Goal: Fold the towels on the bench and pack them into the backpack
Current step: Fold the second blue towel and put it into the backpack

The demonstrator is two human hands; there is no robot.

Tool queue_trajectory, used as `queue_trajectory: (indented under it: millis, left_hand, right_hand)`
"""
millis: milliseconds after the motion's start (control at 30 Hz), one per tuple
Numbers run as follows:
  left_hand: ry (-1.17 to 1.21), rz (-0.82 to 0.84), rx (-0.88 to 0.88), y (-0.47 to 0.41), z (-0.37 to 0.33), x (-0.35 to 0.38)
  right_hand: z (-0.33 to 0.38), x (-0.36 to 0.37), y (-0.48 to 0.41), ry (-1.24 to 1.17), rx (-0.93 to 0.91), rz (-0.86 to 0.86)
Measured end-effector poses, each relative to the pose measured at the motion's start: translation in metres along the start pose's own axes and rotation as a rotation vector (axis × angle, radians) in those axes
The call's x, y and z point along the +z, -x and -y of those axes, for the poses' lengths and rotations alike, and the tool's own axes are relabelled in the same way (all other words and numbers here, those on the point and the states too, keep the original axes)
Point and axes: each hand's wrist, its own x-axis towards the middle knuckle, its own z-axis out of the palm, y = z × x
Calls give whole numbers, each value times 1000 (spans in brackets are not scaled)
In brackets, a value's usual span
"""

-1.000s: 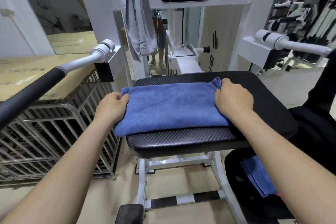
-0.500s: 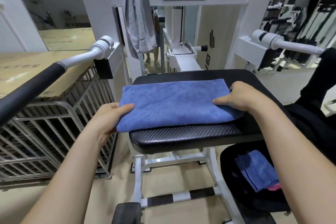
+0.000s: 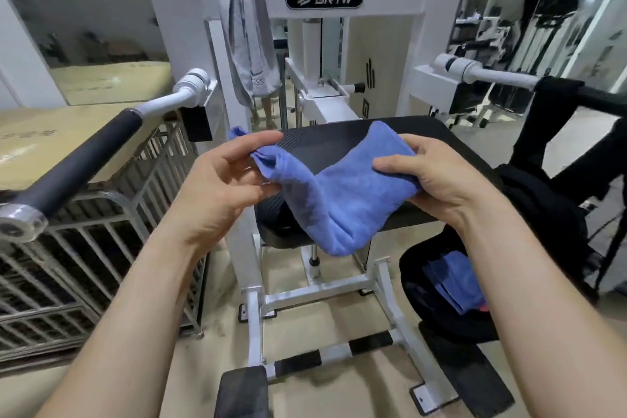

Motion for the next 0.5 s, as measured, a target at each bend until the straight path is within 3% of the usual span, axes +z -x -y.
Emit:
queue_trajectory:
  millis: [100, 233, 333, 500]
  left_hand:
    - [-525, 26, 135, 20, -7, 26]
    - [-1095, 149, 534, 40, 5, 52]
    - [-1177, 303, 535, 49, 23, 65]
    - [-1057, 424, 262, 62, 54, 82]
  right_hand:
    - [3, 6, 30, 20, 12, 119]
    - [-4, 17, 65, 157, 9, 254]
    - [-21, 15, 80, 281, 76, 265]
    - [-58, -5, 93, 163, 230, 269]
